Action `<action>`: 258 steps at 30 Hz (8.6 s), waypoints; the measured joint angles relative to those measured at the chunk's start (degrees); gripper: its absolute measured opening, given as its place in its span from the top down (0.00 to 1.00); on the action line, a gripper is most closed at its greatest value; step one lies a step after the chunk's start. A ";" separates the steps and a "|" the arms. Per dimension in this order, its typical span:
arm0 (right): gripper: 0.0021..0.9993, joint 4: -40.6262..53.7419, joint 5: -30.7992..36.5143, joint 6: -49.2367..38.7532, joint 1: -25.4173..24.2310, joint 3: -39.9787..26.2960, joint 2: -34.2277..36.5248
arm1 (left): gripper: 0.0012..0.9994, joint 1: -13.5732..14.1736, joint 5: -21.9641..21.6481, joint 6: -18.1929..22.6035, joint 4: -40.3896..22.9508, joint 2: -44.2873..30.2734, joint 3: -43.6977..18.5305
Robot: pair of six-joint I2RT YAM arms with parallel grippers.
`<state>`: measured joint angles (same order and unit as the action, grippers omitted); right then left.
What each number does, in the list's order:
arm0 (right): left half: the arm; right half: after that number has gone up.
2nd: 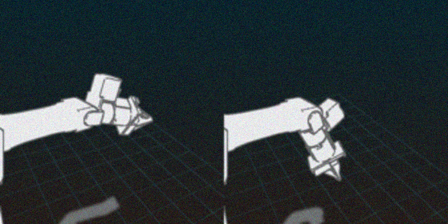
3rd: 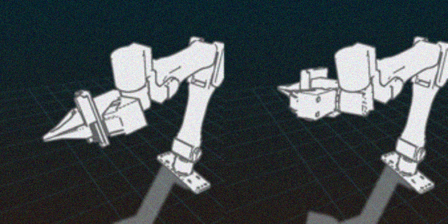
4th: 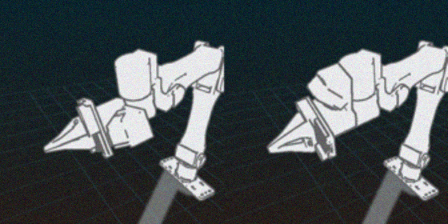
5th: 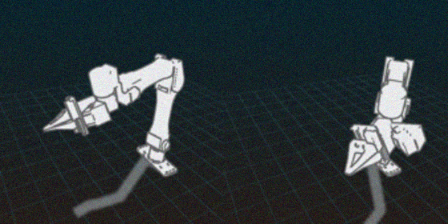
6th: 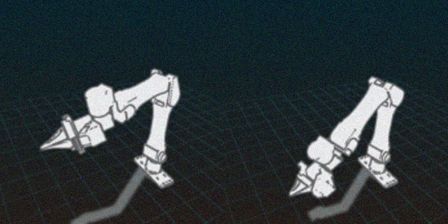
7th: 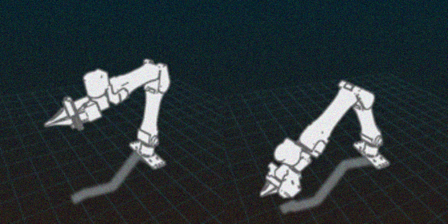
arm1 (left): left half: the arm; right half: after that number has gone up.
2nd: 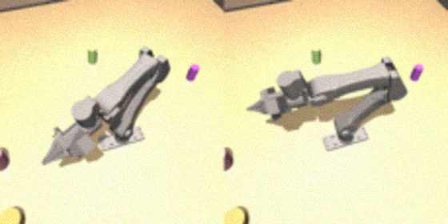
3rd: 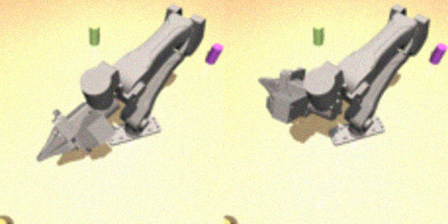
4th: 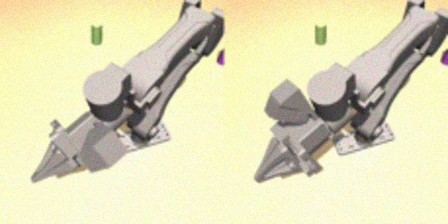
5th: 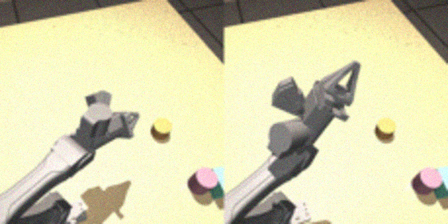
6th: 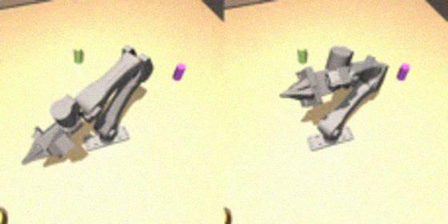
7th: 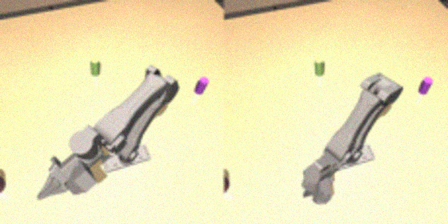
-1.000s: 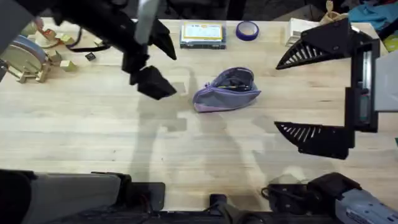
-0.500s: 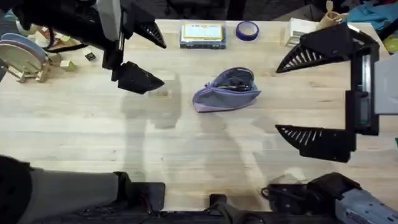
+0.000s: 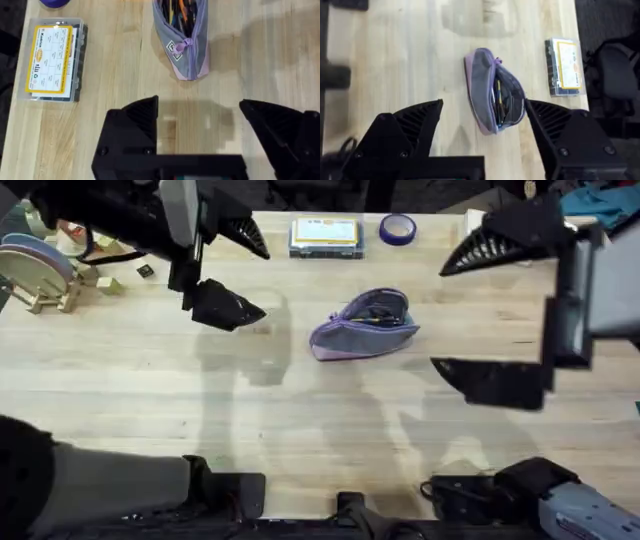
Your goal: Unzip the bag, pick up the pens from the table one at a time and place them inside, then zip the bag closed.
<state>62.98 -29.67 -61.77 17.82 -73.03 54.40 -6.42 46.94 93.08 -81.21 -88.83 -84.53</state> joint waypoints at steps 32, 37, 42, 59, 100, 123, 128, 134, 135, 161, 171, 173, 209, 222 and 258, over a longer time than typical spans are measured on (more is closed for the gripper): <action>0.00 -17.70 -0.64 48.63 8.65 -7.13 27.35 | 0.01 0.00 0.00 0.01 -0.23 0.00 0.00; 0.00 -17.66 -0.85 49.52 9.38 -7.13 27.35 | 0.01 0.00 0.00 0.00 -0.24 0.02 0.00; 0.00 -17.88 -0.81 49.67 9.38 -7.13 27.35 | 0.01 0.00 0.00 0.02 -0.24 0.00 0.00; 0.00 -18.42 -0.81 49.81 9.38 -7.16 27.50 | 0.01 0.00 0.00 0.01 -0.24 0.02 0.00; 0.00 -22.72 -0.83 51.07 9.38 -7.61 46.59 | 0.01 0.00 0.00 0.02 -0.24 0.01 0.00; 0.00 -19.69 -0.92 51.05 9.38 -7.61 51.09 | 0.01 0.00 0.00 0.00 -0.24 0.02 0.00; 0.00 -18.57 -2.88 51.06 9.38 -7.61 51.09 | 0.01 0.00 0.00 0.02 -0.24 0.02 0.00; 0.00 -18.20 -7.21 51.10 9.38 -7.61 51.09 | 0.01 0.00 0.00 0.02 -0.24 0.02 0.00; 0.00 -18.15 -7.88 51.10 9.38 -7.61 51.09 | 0.01 0.00 0.00 0.02 -0.24 0.01 0.00; 0.94 -18.19 -10.19 51.26 9.09 -7.61 51.09 | 0.01 0.00 0.00 0.02 -0.24 0.01 0.00; 0.97 -18.19 -10.66 51.29 8.04 -7.61 51.09 | 0.01 0.00 0.00 0.01 -0.24 0.01 0.00; 0.97 -18.19 -10.71 51.29 7.71 -7.61 51.07 | 0.01 0.00 0.00 0.02 -0.24 0.02 0.00; 0.97 -17.97 -9.35 49.30 7.32 -7.61 45.84 | 0.00 0.38 6.88 7.10 -2.65 -20.53 -0.57; 0.97 -17.97 -9.35 49.31 7.32 -7.61 45.84 | 0.00 7.23 9.04 7.45 -0.88 -32.08 -0.57; 0.97 -15.73 -10.28 49.30 1.24 -7.61 45.84 | 0.96 14.80 12.32 -0.28 8.04 -32.98 -0.59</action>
<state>47.25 -39.95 -12.47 19.07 -80.64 100.25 8.38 59.25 92.79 -73.17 -121.82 -85.12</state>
